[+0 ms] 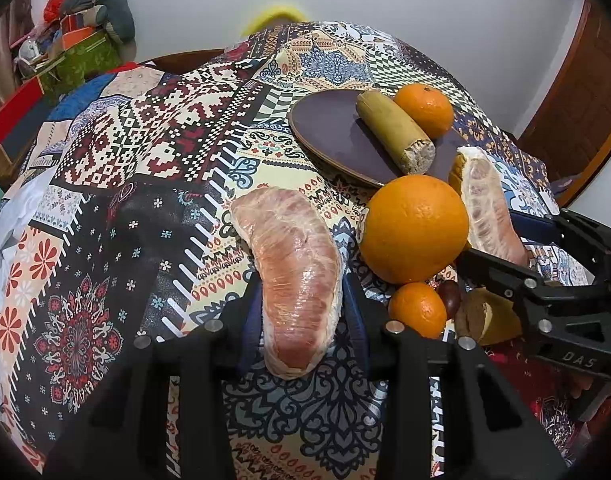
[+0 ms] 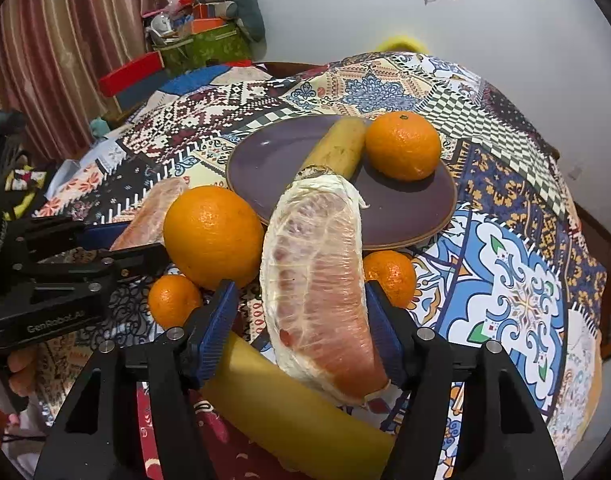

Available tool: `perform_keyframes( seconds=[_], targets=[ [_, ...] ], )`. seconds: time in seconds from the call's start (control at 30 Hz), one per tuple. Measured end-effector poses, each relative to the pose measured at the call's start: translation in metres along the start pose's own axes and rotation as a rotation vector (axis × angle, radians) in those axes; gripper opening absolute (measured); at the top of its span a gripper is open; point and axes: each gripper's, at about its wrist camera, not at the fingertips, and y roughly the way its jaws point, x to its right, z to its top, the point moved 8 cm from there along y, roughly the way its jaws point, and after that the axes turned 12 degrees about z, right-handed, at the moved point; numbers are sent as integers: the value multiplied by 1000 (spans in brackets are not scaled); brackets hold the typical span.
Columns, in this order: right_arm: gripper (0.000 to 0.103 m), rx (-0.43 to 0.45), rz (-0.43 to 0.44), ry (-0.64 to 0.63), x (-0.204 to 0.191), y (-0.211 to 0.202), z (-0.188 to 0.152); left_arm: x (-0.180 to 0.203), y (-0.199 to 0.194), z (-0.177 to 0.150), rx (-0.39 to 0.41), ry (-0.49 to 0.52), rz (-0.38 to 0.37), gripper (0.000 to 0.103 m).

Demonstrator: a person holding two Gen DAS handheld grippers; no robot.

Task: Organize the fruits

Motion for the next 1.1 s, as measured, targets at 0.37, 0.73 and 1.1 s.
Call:
perform_keyframes(
  seconds=[0.37, 0.73, 1.1],
  targets=[
    [45, 17, 3, 17, 5, -6, 0, 3, -17, -12, 19, 10, 5, 37],
    [42, 73, 45, 61, 6, -33, 1, 6, -50, -7, 78, 21, 3, 23],
    [41, 161, 38, 59, 12, -69, 15, -2, -45, -36, -13, 27, -22, 23]
  ],
)
